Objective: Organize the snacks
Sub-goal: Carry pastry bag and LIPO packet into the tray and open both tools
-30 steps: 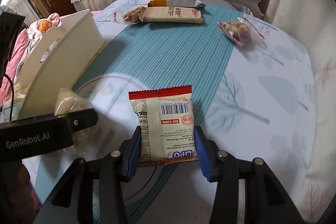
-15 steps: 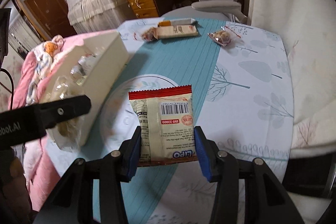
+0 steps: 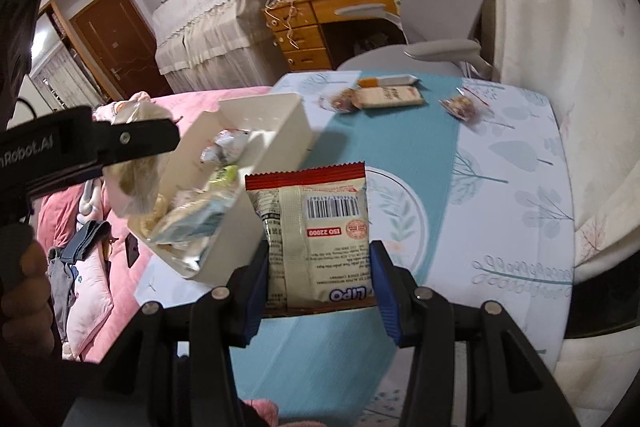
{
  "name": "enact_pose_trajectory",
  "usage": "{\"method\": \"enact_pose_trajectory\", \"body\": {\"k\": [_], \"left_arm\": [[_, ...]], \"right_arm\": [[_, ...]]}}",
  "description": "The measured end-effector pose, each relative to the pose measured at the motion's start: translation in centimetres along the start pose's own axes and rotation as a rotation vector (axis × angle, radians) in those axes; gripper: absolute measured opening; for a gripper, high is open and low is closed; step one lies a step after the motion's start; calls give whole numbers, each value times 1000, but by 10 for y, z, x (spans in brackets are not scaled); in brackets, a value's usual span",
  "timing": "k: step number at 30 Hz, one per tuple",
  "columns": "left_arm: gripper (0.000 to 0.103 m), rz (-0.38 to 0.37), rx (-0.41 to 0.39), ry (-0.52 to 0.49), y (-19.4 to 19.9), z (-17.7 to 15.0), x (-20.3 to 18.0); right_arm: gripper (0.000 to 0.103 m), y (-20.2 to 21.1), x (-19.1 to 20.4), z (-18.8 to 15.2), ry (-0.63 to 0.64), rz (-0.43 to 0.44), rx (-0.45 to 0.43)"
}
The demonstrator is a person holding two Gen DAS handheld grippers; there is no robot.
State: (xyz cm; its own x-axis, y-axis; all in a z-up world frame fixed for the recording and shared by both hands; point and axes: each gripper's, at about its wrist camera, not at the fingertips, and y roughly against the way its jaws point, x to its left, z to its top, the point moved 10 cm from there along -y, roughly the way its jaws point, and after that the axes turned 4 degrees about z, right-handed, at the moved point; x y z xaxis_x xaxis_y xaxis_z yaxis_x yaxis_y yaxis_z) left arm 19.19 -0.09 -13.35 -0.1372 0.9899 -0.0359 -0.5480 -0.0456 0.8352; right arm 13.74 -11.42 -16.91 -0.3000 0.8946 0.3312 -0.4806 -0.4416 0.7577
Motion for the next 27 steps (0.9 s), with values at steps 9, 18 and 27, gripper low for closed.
{"method": "enact_pose_trajectory", "body": {"k": [9, 18, 27], "left_arm": [[80, -43, -50, -104, 11, 39, 52], [81, -100, -55, -221, -2, 60, 103], [82, -169, 36, -331, -33, 51, 137]], "right_arm": [[48, -16, 53, 24, -38, -23, -69], [48, -51, 106, 47, -113, -37, -131], [49, -96, 137, 42, -258, -65, -133]]}}
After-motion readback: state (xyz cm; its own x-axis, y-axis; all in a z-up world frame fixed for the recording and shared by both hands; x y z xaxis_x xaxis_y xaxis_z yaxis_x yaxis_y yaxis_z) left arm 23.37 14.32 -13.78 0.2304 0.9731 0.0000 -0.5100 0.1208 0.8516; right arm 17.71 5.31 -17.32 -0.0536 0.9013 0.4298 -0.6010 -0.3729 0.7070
